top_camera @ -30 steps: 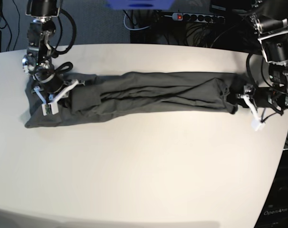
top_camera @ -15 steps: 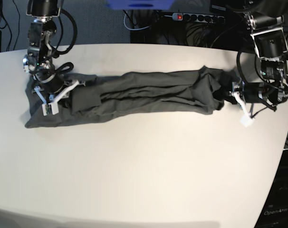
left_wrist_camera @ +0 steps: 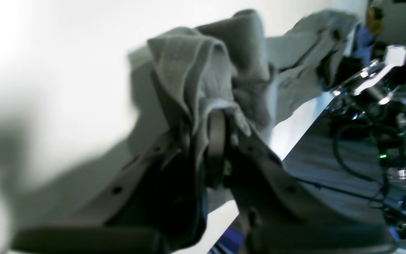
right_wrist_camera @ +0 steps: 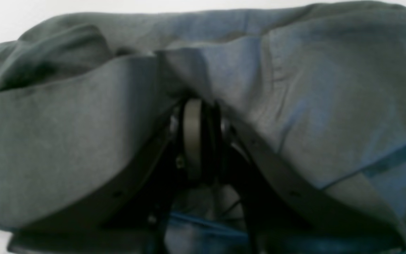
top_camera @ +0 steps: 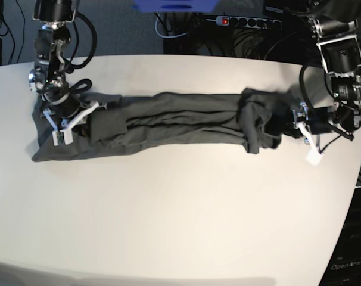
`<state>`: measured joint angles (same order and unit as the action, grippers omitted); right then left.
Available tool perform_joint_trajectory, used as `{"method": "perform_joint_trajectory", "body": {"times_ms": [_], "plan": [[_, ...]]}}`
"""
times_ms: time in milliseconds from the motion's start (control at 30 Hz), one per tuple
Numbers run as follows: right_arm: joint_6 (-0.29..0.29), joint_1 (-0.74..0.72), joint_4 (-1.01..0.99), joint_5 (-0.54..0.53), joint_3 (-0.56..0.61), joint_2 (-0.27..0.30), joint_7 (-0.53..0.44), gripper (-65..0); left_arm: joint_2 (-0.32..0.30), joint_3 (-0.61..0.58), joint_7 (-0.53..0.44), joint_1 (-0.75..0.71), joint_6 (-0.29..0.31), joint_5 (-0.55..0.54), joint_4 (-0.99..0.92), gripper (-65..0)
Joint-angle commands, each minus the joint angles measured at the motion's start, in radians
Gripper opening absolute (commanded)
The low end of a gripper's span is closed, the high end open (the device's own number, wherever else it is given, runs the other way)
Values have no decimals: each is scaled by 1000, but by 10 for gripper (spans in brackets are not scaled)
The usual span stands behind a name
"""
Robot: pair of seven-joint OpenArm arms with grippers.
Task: Fold the T-shirt properly
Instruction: 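Lift the strip end with the left gripper and fold it toward the right gripper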
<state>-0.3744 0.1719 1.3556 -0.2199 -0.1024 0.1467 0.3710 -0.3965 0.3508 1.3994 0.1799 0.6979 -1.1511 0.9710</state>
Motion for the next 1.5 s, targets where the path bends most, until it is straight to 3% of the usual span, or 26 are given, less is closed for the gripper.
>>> {"method": "perform_joint_trajectory", "body": {"times_ms": [0,167,500,733,933,1033,1467], "plan": [[5,22,-95,98,19,-17,277,-585,-14,3,-3,19,0,-42,13,-609],[2,15,-150,98,20,-17,217,-585,-37,1,-3,25,0,-82,10,-609],[5,10,-158,98,20,-17,210,-585,-48,6,-3,97,0,-100,3,-609],[7,12,-158,98,20,-19,208,-585,-42,-2,-3,119,0,-332,-21,-609],[7,12,-158,98,19,-19,208,-585,35,-5,-3,134,-175,-332,7,-608],[7,12,-158,98,19,-19,208,-585,83,-69,-3,135,-238,-332,38,-608],[7,16,-158,98,19,-26,208,-585,147,-385,-3,200,-383,-332,96,-608]]}}
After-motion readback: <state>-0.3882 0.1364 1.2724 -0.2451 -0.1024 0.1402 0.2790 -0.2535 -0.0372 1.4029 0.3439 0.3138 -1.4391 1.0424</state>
